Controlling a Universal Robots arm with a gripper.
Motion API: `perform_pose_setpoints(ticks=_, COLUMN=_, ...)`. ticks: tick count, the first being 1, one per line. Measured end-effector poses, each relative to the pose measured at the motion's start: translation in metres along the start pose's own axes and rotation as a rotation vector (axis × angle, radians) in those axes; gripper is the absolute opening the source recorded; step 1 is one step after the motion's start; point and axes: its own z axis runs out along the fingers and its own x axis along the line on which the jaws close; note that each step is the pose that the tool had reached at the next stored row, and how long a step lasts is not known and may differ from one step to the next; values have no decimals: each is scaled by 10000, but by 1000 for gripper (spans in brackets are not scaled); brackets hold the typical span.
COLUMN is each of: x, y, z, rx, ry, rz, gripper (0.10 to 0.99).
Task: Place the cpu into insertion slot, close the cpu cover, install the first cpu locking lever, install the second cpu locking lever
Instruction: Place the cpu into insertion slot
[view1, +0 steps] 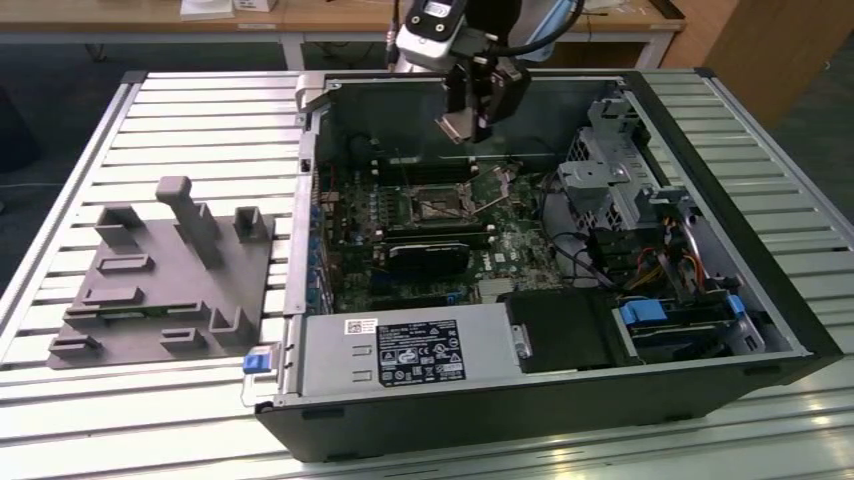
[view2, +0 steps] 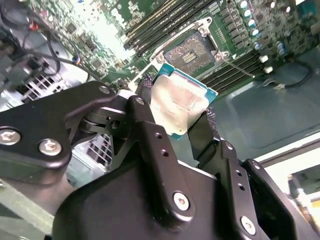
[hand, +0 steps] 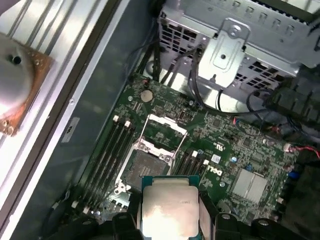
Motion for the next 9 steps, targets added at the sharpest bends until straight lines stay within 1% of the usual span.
perform_pose_setpoints(ticks=9, x=-1, y=-3, z=41, rx=-30, ry=-146, rz=1628, gripper=541)
